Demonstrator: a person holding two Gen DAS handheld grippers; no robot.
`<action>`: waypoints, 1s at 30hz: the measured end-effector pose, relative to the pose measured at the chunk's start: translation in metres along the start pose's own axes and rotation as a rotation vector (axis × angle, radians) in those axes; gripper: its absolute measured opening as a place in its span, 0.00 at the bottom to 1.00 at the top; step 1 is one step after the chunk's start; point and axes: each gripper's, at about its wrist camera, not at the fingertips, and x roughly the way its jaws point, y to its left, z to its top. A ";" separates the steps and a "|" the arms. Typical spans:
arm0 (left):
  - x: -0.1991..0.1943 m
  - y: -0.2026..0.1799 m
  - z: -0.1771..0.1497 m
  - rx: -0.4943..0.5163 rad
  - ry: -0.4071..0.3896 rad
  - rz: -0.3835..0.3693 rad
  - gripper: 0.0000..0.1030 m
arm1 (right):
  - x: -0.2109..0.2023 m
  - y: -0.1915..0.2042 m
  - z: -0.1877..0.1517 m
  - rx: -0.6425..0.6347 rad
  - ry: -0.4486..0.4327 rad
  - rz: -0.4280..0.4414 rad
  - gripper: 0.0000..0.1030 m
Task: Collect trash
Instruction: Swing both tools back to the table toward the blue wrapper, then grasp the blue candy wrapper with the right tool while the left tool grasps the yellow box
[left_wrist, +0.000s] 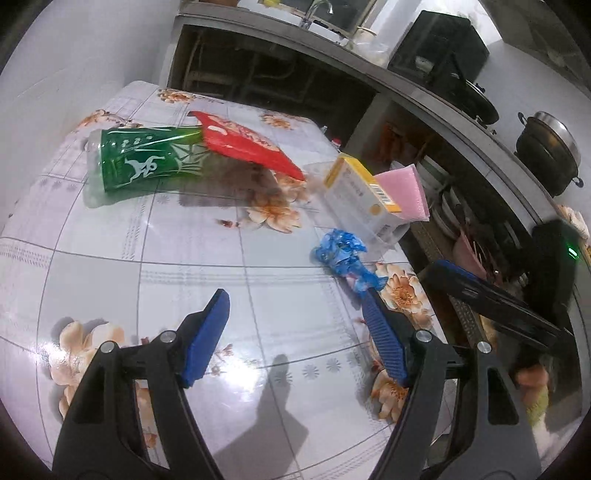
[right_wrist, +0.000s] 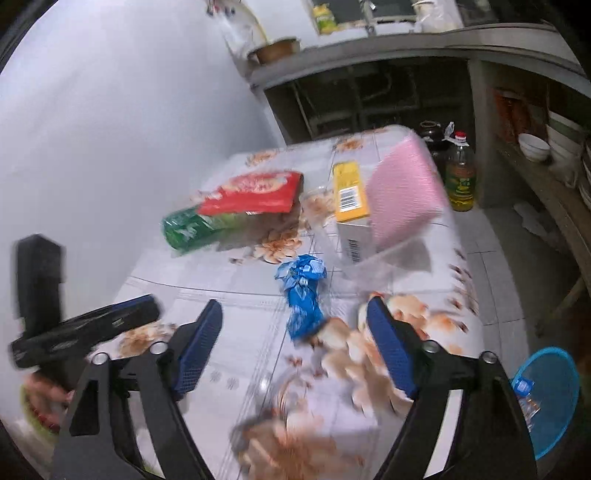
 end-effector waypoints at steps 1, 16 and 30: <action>-0.001 0.001 0.000 -0.003 -0.001 -0.004 0.68 | 0.010 0.002 0.003 -0.012 0.018 -0.018 0.69; 0.015 0.010 0.012 -0.022 0.034 -0.061 0.62 | 0.077 0.001 0.006 -0.014 0.174 -0.060 0.16; 0.104 -0.027 0.066 -0.126 0.189 -0.194 0.47 | 0.026 -0.032 -0.032 0.097 0.158 -0.028 0.11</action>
